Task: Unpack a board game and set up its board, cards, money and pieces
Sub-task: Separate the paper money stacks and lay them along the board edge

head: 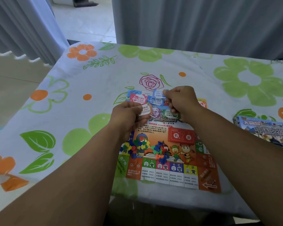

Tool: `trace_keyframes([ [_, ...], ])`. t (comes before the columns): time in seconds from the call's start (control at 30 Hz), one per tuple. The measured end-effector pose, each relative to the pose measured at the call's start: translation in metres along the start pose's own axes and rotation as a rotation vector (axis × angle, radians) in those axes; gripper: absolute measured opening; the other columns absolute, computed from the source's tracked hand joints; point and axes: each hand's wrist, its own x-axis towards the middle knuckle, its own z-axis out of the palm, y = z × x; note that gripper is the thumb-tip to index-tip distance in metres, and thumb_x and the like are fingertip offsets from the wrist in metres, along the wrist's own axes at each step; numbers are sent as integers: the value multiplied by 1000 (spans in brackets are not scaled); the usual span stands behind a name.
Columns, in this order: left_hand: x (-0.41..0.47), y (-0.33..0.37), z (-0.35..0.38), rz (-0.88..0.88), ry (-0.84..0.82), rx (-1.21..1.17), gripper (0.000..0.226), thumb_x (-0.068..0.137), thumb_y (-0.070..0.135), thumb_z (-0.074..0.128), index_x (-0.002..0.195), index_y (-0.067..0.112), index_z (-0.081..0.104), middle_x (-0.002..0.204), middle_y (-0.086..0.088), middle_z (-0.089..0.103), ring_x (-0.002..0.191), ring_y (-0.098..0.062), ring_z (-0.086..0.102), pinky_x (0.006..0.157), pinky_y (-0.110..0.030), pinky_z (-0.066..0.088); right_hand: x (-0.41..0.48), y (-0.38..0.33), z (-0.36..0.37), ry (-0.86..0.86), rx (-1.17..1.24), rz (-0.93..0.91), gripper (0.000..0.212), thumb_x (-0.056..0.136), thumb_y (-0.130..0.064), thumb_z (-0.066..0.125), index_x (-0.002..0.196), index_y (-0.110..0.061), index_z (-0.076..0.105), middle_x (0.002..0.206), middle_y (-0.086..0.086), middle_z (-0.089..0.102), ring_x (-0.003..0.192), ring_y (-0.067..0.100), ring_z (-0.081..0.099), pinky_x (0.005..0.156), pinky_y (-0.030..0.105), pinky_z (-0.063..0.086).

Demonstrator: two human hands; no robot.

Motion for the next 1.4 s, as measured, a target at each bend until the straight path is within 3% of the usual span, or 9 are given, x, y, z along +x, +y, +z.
trace_keyframes([
  [0.33, 0, 2, 4, -23, 20, -55, 16, 97, 0, 52, 106, 7, 64, 86, -13, 72, 72, -21, 73, 65, -30, 62, 7, 7, 13, 11, -87, 67, 29, 90, -23, 75, 80, 1, 62, 60, 8, 57, 36, 11, 42, 36, 18, 33],
  [0.43, -1, 4, 5, -35, 30, -91, 28, 93, -8, 46, 107, 8, 65, 85, -14, 72, 75, -24, 75, 69, -32, 62, 9, 8, 14, 71, -121, 40, 37, 87, -30, 78, 81, 4, 64, 62, 11, 61, 40, 16, 46, 41, 22, 36],
  [0.57, -3, 3, 4, -1, 10, -76, 22, 95, -8, 51, 110, 4, 61, 90, -18, 73, 71, -22, 75, 65, -30, 62, 7, 4, 13, 78, -138, -45, 41, 88, -35, 75, 77, 3, 64, 62, 15, 63, 45, 21, 48, 49, 28, 38],
  [0.73, -4, 3, 6, 9, 21, -55, 15, 94, -1, 60, 108, 3, 59, 87, -16, 73, 69, -21, 73, 61, -28, 62, -3, 2, 9, -122, -137, -42, 38, 93, -29, 70, 87, 8, 66, 72, 14, 63, 46, 18, 42, 42, 24, 34],
  [0.87, -5, 2, 5, 6, 38, -36, 12, 94, -1, 60, 104, 5, 58, 85, -13, 71, 64, -18, 72, 62, -28, 62, 3, 7, 11, -40, -215, -29, 22, 93, -9, 66, 85, 12, 67, 75, 32, 64, 44, 22, 47, 49, 29, 37],
  [0.97, -4, 2, 4, -10, 60, -12, 10, 94, 0, 60, 102, 6, 59, 87, -13, 70, 66, -18, 72, 61, -28, 62, 7, 8, 11, -8, -267, -34, 18, 89, 0, 60, 92, 18, 62, 66, 20, 54, 31, 12, 48, 52, 32, 38],
  [1.1, -3, 3, 2, -13, 123, -7, 9, 96, 0, 58, 100, 8, 59, 84, -14, 71, 65, -19, 71, 63, -30, 61, 7, 10, 10, -24, -331, -122, 9, 85, -4, 71, 90, 2, 66, 74, 8, 59, 59, 22, 58, 59, 34, 45],
  [1.2, -3, 3, 2, -14, 156, -8, 8, 96, 1, 58, 96, 9, 59, 73, -12, 72, 61, -19, 69, 64, -31, 60, 2, 11, 13, -59, -556, -237, 26, 81, -24, 80, 98, -11, 65, 88, -1, 59, 85, 24, 60, 74, 38, 51],
  [1.4, -2, 3, 1, -17, 151, 6, 9, 95, 1, 59, 97, 11, 58, 79, -14, 72, 61, -18, 70, 64, -30, 61, -2, 10, 19, -51, -831, -318, 45, 79, -36, 80, 111, -15, 55, 107, 2, 55, 94, 23, 55, 74, 34, 45],
])
